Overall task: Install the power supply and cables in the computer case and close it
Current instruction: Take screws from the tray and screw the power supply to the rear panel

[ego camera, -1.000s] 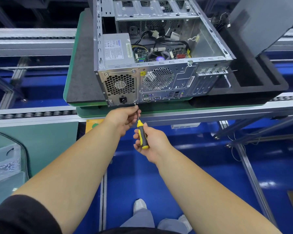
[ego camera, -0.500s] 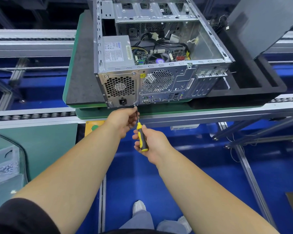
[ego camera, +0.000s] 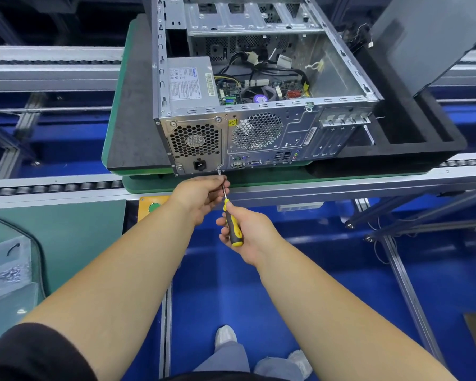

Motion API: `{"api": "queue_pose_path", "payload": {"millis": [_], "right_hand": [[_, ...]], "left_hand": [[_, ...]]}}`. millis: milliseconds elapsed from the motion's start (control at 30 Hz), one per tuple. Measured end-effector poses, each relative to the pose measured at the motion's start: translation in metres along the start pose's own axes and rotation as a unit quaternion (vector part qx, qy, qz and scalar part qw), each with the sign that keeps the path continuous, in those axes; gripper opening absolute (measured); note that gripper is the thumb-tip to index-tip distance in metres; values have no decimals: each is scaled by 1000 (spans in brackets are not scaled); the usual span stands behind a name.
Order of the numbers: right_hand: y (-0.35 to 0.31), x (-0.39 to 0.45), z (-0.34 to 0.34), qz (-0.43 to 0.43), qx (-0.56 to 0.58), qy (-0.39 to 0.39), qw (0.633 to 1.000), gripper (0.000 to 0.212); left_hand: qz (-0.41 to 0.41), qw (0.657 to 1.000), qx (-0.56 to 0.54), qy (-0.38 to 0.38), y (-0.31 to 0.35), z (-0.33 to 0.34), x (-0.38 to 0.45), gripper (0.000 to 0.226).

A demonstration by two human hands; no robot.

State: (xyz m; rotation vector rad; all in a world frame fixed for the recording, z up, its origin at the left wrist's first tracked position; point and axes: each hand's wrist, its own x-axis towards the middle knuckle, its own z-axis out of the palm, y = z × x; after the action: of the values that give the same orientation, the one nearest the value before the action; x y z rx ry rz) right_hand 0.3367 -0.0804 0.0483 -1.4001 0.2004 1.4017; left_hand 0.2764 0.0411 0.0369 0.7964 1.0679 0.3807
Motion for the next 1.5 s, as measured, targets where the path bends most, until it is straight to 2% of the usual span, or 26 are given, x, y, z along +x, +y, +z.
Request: {"api": "queue_pose_path", "payload": {"millis": [133,233,333,467,600,733,867,1033,1333,1500], "right_hand": [[1,1,1,10,-26,16,1000,40],[0,1,0,15,-9,16,1000,45],[1,0,1,16,30,3,999,37],[4,-1,1,-8,-5,17,1000,26],[1,-2,3,4,-19,20,1000,34],[-3,-2,3,13,-15,32,999,46],[-3,-3,2,11,29,10,999,35],[0,-1,0,-10,-14,16,1000,24],[-1,0,2,11,-18,10,1000,48],[0,1,3,5,0,14,1000,31]], "left_hand": [[3,1000,7,10,-1,2,-1,8],[5,1000,16,-11,-1,1,-3,15],[0,1000,14,-6,1,1,-2,13],[-5,1000,6,11,1,3,1,4],[0,999,15,33,0,4,2,5],[-6,1000,13,-6,-1,2,0,14],[-3,1000,8,-16,1,1,-2,14],[-4,1000,6,-12,0,2,2,8],[-16,999,19,-22,-1,0,2,14],[-22,1000,17,-3,1,2,3,9]]}}
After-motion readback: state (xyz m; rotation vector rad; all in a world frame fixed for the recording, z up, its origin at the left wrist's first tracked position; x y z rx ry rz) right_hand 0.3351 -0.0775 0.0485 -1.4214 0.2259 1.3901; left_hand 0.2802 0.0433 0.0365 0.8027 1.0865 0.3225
